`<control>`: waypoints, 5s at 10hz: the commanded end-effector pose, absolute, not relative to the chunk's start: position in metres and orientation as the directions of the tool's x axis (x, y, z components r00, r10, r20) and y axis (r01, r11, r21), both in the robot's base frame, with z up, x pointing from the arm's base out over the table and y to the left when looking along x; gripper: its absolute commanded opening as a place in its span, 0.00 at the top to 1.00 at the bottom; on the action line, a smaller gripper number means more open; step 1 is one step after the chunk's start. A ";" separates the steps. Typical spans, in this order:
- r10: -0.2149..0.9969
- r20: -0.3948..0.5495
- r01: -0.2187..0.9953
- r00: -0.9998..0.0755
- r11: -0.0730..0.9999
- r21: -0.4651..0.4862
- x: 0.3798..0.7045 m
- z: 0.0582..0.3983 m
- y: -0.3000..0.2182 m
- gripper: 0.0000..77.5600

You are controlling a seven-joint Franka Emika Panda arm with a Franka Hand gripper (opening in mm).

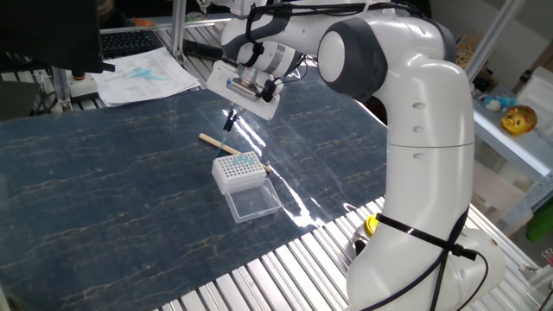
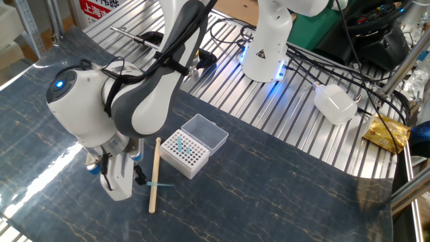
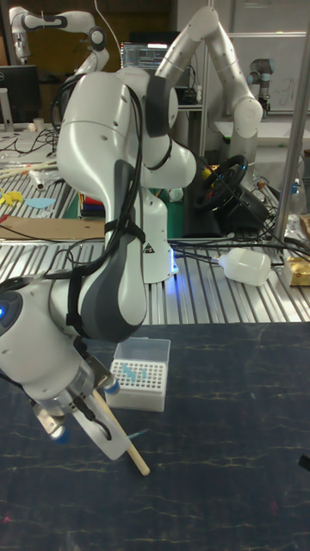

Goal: Insert a medium pipette tip into the holder for medium pipette tips

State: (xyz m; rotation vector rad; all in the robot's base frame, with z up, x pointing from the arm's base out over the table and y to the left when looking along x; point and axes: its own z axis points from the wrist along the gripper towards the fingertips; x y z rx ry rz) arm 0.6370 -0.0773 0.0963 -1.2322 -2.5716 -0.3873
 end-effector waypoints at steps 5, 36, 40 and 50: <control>0.767 0.385 0.851 -0.513 0.515 0.107 0.636 0.089 -0.079 1.00; 0.763 0.415 0.860 -0.496 0.499 0.111 0.633 0.073 -0.071 0.00; 0.753 0.426 0.856 -0.501 0.505 0.114 0.628 0.071 -0.069 0.00; 0.748 0.418 0.846 -0.515 0.522 0.108 0.625 0.068 -0.069 0.00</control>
